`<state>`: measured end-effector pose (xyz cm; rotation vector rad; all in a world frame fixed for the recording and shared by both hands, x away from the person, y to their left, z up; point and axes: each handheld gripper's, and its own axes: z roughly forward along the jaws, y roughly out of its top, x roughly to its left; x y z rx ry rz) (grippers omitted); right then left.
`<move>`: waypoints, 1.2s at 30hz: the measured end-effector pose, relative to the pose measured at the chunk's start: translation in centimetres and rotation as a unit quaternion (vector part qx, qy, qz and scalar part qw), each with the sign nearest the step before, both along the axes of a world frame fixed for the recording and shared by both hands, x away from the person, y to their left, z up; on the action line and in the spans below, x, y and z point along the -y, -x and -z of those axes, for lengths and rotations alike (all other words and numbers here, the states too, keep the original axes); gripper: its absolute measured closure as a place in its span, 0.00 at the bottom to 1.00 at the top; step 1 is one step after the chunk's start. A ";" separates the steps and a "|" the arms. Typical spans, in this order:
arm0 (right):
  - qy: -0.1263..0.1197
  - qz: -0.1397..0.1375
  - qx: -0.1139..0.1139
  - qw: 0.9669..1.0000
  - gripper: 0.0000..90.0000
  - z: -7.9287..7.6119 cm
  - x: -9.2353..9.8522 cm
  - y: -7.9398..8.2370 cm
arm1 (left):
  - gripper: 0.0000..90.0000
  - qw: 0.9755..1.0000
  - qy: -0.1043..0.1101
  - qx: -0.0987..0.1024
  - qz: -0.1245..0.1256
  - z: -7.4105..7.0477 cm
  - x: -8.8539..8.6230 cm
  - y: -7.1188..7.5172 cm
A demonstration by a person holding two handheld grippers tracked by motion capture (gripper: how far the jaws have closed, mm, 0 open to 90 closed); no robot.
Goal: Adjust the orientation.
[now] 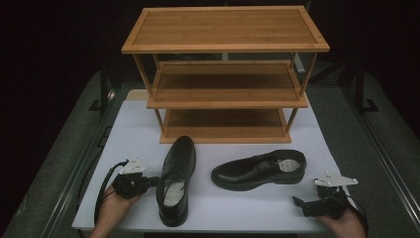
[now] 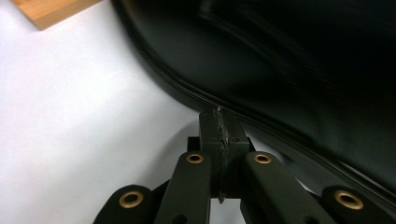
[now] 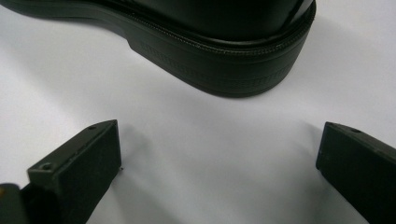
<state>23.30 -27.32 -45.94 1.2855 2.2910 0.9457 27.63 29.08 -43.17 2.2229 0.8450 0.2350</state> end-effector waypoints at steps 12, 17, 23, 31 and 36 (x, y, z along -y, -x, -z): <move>0.000 0.000 0.000 1.000 0.00 0.0 0.0 0.0 | 1.00 1.000 0.007 -0.002 0.010 0.0 0.4 -0.1; 0.001 0.000 0.000 1.000 0.00 0.0 0.0 0.0 | 1.00 1.000 0.010 -0.003 0.015 0.0 0.9 -0.1; 0.000 -0.001 0.000 1.000 0.00 0.0 0.0 0.0 | 1.00 1.000 0.013 -0.005 0.028 0.1 1.9 -0.4; 0.000 -0.001 0.000 1.000 0.00 0.0 0.0 0.0 | 1.00 0.999 0.011 -0.003 0.049 0.1 3.9 -0.5; 0.000 -0.001 0.000 1.000 0.00 0.0 0.0 0.0 | 1.00 0.998 0.011 -0.004 0.055 0.1 4.4 -0.6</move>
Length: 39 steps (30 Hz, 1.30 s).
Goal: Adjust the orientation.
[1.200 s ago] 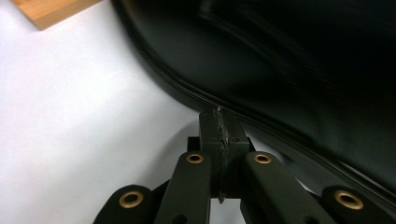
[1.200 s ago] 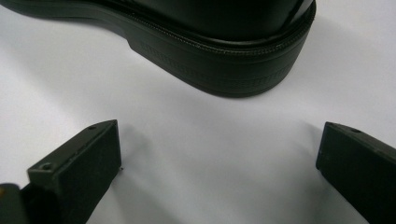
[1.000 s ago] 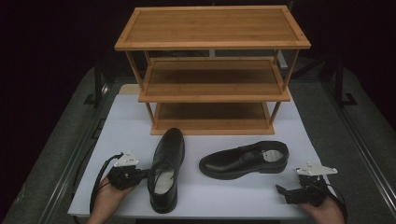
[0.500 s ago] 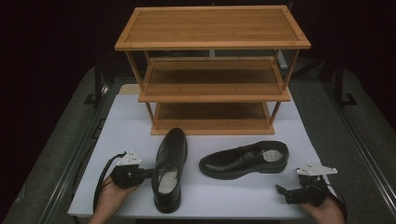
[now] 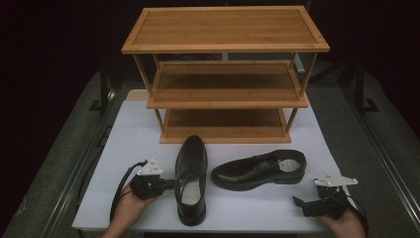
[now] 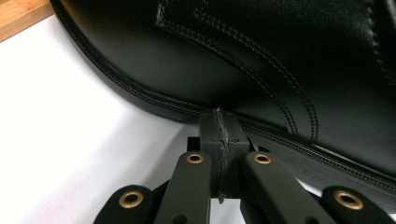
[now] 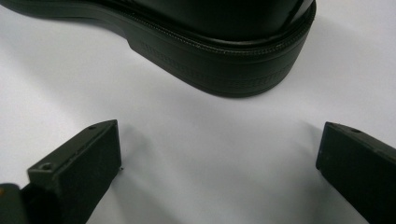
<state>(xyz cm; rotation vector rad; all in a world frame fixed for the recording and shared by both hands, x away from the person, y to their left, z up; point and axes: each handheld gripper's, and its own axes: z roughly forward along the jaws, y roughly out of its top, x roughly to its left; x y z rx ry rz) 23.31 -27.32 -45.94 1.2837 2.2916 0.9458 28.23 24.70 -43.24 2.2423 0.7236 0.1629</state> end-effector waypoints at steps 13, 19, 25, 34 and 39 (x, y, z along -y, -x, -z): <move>0.000 0.000 -0.001 1.000 0.00 0.0 0.0 0.0 | 1.00 1.000 -0.002 0.004 0.006 0.0 0.7 -0.5; 0.000 0.000 -0.001 1.000 0.00 0.0 0.0 0.0 | 1.00 1.000 -0.005 0.008 0.002 -0.4 0.0 -0.2; 0.000 0.000 0.000 1.000 0.00 0.0 0.0 0.0 | 0.81 0.999 -0.026 0.019 -0.029 -0.5 -2.4 0.1; 0.001 0.000 -0.001 1.000 0.00 0.0 0.0 0.0 | 0.18 0.994 -0.041 0.015 -0.101 -0.1 -7.0 2.6; 0.002 0.001 -0.003 1.000 0.00 -0.1 0.0 0.0 | 0.07 0.992 -0.051 0.018 -0.112 0.8 -8.1 3.2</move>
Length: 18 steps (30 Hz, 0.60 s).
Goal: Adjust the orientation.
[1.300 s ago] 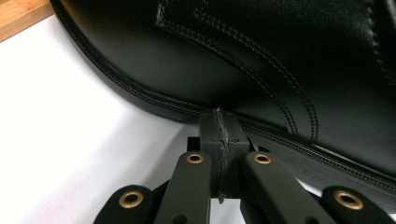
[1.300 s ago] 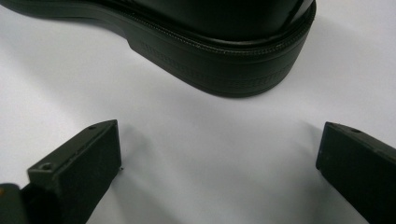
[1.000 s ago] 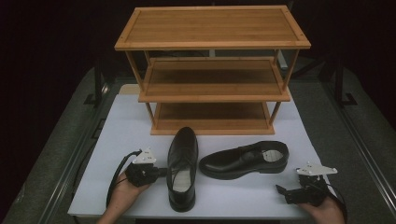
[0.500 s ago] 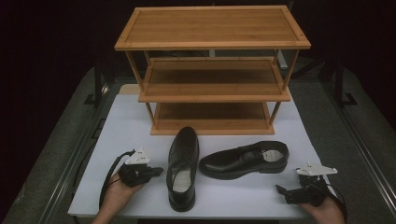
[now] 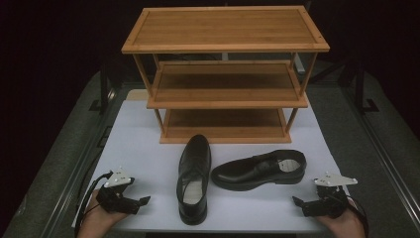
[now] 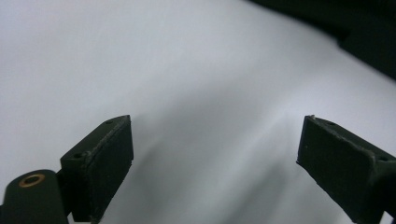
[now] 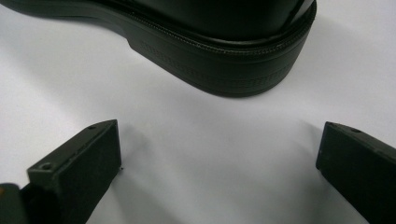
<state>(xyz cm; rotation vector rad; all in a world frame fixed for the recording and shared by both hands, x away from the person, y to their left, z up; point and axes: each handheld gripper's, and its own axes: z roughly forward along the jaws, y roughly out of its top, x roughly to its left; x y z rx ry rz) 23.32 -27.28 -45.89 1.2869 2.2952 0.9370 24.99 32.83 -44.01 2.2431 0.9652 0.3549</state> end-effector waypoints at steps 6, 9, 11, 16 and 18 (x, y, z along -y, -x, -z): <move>0.000 0.001 -0.002 1.000 0.00 0.0 -0.1 0.0 | 0.00 1.000 0.001 0.016 -0.003 1.0 -0.4 -0.2; 0.000 0.000 -0.002 1.000 0.02 -0.1 0.0 0.0 | 0.00 1.000 0.001 0.019 -0.002 1.1 -0.5 -0.1; 0.000 -0.003 0.001 1.000 0.13 -0.3 0.3 0.1 | 0.00 1.000 0.001 0.020 -0.002 1.1 -0.4 -0.1; -0.024 -0.005 0.015 1.000 0.46 -1.6 1.5 0.6 | 0.00 1.000 0.001 0.019 -0.002 1.1 -0.4 -0.1; -0.023 -0.001 0.023 0.999 0.63 -2.0 1.9 0.4 | 0.00 1.000 0.001 0.020 -0.002 1.1 -0.4 -0.1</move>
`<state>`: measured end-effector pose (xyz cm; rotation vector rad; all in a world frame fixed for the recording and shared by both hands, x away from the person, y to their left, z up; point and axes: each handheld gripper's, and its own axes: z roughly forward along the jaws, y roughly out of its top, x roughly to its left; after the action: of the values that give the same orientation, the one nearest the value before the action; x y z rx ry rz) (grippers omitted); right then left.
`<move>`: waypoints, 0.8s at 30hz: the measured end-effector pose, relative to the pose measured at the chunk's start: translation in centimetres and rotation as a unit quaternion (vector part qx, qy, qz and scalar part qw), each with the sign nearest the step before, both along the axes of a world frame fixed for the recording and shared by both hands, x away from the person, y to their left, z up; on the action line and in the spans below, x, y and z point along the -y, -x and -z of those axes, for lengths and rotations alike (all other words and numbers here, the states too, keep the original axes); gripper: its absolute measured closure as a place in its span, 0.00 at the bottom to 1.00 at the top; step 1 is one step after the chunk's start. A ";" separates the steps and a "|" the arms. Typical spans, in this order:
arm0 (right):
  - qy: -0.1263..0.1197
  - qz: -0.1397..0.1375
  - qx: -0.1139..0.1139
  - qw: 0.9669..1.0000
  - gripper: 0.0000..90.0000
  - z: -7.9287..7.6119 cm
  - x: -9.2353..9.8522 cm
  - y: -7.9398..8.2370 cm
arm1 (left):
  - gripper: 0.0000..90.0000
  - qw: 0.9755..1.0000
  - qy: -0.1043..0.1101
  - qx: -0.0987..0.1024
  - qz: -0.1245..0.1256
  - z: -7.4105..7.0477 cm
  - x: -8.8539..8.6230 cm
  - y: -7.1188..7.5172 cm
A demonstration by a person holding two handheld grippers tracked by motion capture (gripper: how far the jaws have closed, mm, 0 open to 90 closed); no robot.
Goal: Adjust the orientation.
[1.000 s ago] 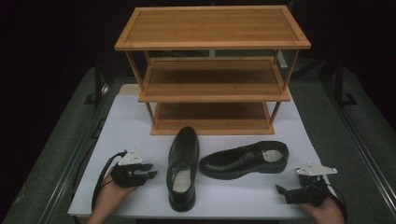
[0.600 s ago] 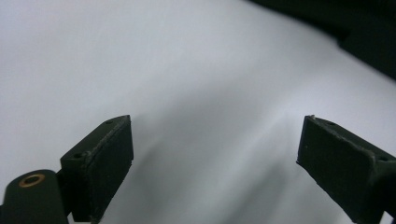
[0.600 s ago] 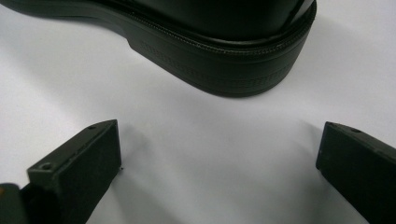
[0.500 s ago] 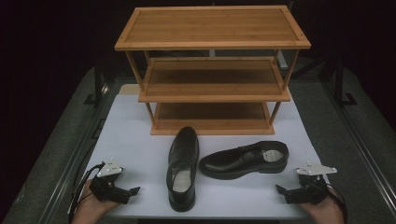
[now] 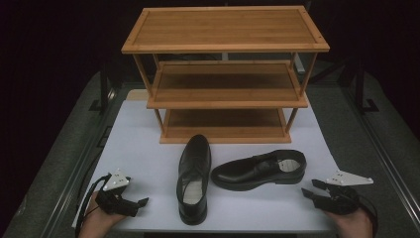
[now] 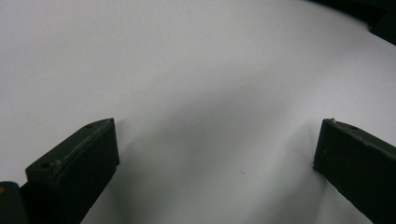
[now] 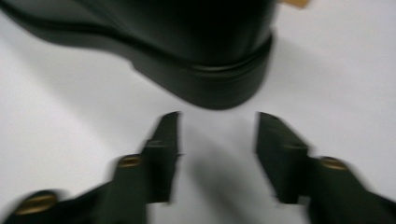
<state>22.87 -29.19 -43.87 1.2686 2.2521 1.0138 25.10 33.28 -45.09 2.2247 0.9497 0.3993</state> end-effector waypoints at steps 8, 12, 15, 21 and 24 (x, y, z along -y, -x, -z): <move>-0.008 0.014 0.010 1.000 1.00 -1.0 1.5 -2.6 | 0.00 1.000 -0.001 0.001 0.000 0.0 0.0 0.0; -0.019 0.009 0.012 1.000 1.00 -1.4 2.1 -4.4 | 0.00 1.000 -0.001 0.001 0.000 0.0 0.0 0.0; -0.021 0.007 0.017 1.000 1.00 -1.5 2.4 -5.7 | 0.00 1.000 -0.001 0.001 0.000 0.0 0.0 0.0; -0.028 -0.012 0.026 0.999 1.00 -1.0 2.1 -8.5 | 0.00 1.000 -0.001 0.000 0.000 0.0 0.0 0.0; -0.031 -0.027 0.024 0.999 1.00 -0.6 1.7 -9.6 | 0.00 1.000 -0.001 0.000 0.000 0.0 0.0 0.0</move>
<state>32.46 -30.88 -43.23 1.2007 2.2458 1.1292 25.11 33.25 -45.11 2.2256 0.9494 0.4012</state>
